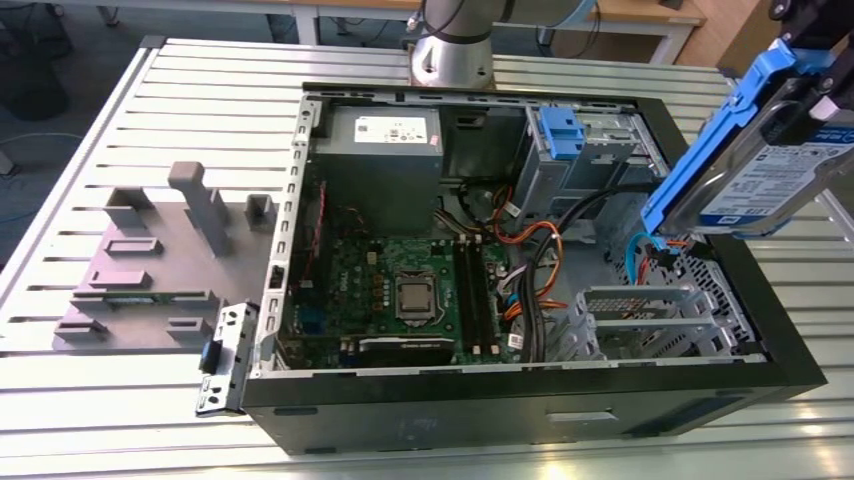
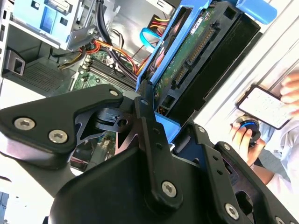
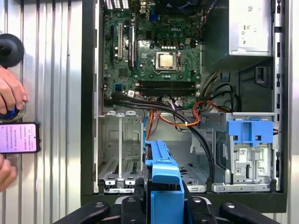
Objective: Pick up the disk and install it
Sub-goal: 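Pick up the disk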
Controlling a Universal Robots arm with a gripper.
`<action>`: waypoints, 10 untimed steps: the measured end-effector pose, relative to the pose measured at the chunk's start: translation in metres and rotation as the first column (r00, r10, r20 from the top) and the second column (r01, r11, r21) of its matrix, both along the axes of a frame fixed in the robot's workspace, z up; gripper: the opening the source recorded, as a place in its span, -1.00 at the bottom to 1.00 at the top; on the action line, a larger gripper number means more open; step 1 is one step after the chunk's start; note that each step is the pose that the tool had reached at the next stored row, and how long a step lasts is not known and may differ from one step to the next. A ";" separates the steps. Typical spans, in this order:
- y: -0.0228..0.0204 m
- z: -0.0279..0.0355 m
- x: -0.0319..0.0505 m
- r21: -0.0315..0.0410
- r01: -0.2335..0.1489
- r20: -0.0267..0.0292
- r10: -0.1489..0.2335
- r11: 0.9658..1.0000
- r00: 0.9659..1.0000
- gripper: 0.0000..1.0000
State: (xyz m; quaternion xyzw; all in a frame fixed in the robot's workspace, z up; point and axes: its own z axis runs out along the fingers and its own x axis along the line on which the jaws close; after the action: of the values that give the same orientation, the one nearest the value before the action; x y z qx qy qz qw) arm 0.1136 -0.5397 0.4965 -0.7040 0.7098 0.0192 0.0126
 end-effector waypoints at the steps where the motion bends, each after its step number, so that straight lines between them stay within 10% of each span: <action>1: -0.0004 -0.0001 0.0000 0.000 0.000 0.000 0.000 1.000 1.000 -0.26; 10: -0.0048 -0.0004 -0.0002 0.000 0.000 0.000 0.000 1.000 1.000 -0.26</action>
State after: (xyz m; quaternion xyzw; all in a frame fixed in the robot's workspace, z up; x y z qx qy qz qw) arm 0.1134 -0.5445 0.4961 -0.7040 0.7098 0.0192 0.0127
